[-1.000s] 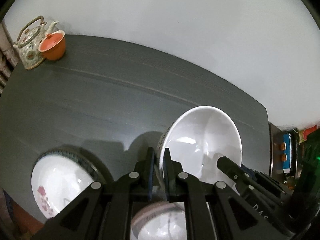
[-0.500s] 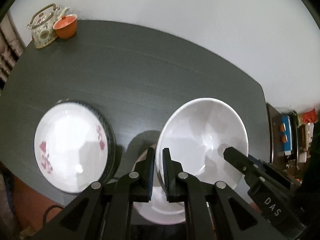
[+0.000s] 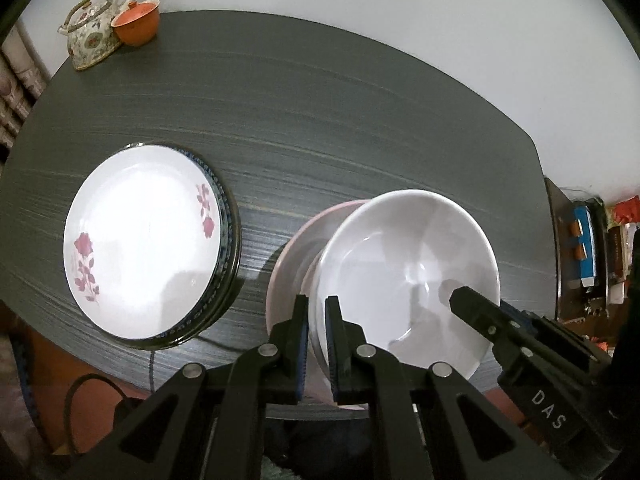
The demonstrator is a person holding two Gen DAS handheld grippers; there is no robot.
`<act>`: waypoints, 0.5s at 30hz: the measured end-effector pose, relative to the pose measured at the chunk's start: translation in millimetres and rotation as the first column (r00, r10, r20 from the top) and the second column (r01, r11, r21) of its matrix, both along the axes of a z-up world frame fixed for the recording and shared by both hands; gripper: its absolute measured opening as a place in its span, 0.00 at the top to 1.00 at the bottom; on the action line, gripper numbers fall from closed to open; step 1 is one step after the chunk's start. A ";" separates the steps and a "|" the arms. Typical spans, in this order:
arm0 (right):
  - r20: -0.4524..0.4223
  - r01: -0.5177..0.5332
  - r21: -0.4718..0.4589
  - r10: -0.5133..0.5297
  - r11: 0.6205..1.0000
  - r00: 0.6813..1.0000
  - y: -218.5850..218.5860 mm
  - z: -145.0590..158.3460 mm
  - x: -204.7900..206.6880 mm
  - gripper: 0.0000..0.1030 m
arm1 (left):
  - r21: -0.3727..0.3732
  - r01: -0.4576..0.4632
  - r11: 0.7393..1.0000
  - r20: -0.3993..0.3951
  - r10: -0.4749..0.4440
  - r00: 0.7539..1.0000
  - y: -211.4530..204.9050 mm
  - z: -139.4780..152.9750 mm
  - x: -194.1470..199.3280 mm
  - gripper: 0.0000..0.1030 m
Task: Organize plates and bowls
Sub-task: 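Carry the Rabbit bowl with the right tool and lower it into the nested bowls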
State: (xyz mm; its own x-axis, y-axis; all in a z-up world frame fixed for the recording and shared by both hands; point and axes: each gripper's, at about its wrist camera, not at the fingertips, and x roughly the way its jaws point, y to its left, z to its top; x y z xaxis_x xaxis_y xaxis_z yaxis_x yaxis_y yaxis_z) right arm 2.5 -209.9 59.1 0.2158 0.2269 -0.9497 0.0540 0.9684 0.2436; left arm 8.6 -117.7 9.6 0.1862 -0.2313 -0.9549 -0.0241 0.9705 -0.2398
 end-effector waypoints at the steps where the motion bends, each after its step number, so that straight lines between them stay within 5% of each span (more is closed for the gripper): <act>1: -0.003 -0.003 -0.003 0.003 1.000 1.000 1.1 -1.8 -1.9 0.87 | 0.001 0.001 1.000 -0.002 -0.001 1.000 -0.5 -0.9 -0.7 0.92; 15: -0.040 -0.002 -0.001 0.002 1.000 0.999 -2.9 -17.6 -12.5 0.87 | 0.018 0.010 1.000 -0.021 -0.009 1.000 -8.5 -7.8 3.4 0.92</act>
State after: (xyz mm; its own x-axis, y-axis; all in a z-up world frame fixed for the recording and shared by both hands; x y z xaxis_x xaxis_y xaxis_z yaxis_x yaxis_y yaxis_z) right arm -10.1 -212.8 41.5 0.1768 0.2267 -0.9578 0.0620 0.9686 0.2407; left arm 12.0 -126.2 1.8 0.1642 -0.2159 -0.9625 -0.0196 0.9749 -0.2220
